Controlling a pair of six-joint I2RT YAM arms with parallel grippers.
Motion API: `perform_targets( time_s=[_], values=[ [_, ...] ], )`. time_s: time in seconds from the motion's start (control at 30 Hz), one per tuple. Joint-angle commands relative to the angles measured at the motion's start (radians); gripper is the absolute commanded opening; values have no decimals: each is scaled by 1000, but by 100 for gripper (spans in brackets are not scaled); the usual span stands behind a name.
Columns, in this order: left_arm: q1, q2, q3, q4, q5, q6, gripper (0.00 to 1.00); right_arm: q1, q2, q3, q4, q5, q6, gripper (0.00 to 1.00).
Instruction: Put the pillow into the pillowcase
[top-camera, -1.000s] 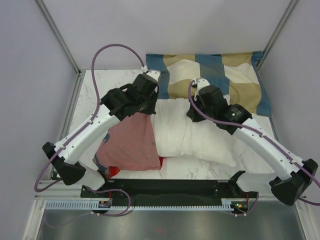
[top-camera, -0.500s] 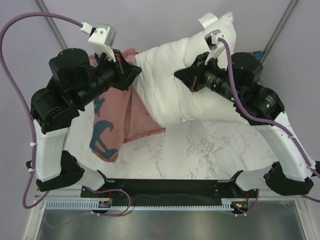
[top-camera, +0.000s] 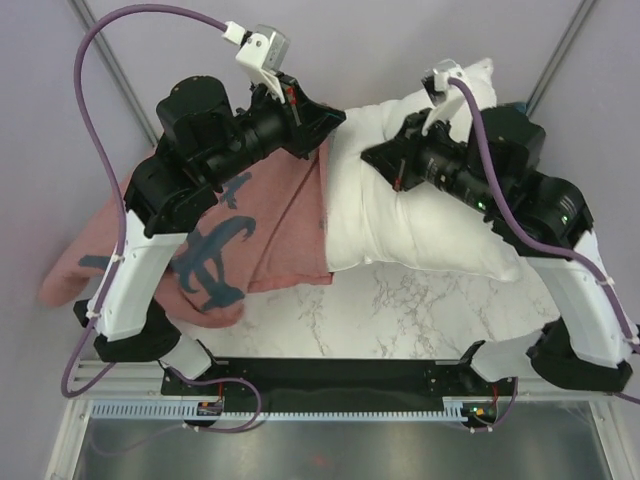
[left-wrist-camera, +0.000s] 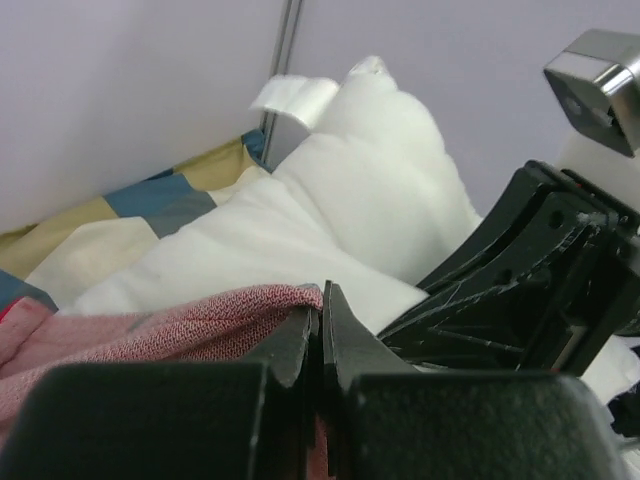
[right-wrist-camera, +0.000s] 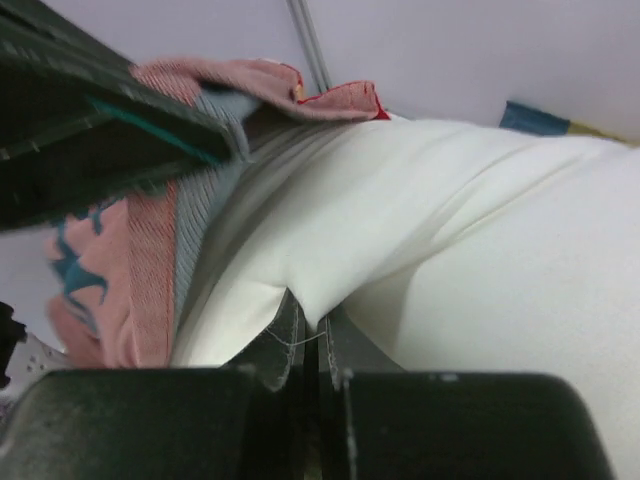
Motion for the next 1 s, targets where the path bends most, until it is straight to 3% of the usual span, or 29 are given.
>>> perform_targets(
  time_s=[0.0,0.03,0.13,0.2,0.33,0.43,0.53,0.6,0.7,0.83,0.9,0.97],
  values=[
    [-31,-56,-143,261,90,-10,2,31,-146,-211,149,19,46,0],
    [-31,-61,-207,269,78,-28,2,29,-186,-419,242,20,60,0],
    [-31,-85,-490,334,73,-55,2,17,-321,-769,375,22,112,0],
    [-32,-99,-677,371,73,-59,2,-10,-394,-917,426,16,137,0],
    [-48,-76,-859,464,99,-75,2,-125,-456,-1227,563,-119,169,0],
    [-90,-20,-844,427,107,-7,2,-179,-475,-1303,629,-246,172,0],
    [-120,4,-796,333,12,51,2,-178,-514,-1335,678,-415,140,0],
    [-120,-4,-789,289,-68,63,2,-179,-583,-1352,690,-437,125,0],
    [-120,-42,-787,255,-99,94,2,-181,-611,-1346,634,-344,91,0],
    [-121,-84,-762,186,-185,100,6,-181,-561,-1276,497,-224,80,47],
    [-120,-110,-750,136,-273,100,18,-182,-556,-1245,441,-133,106,64],
    [-121,-130,-750,109,-330,97,33,-182,-559,-1225,401,-69,108,73]
  ],
)
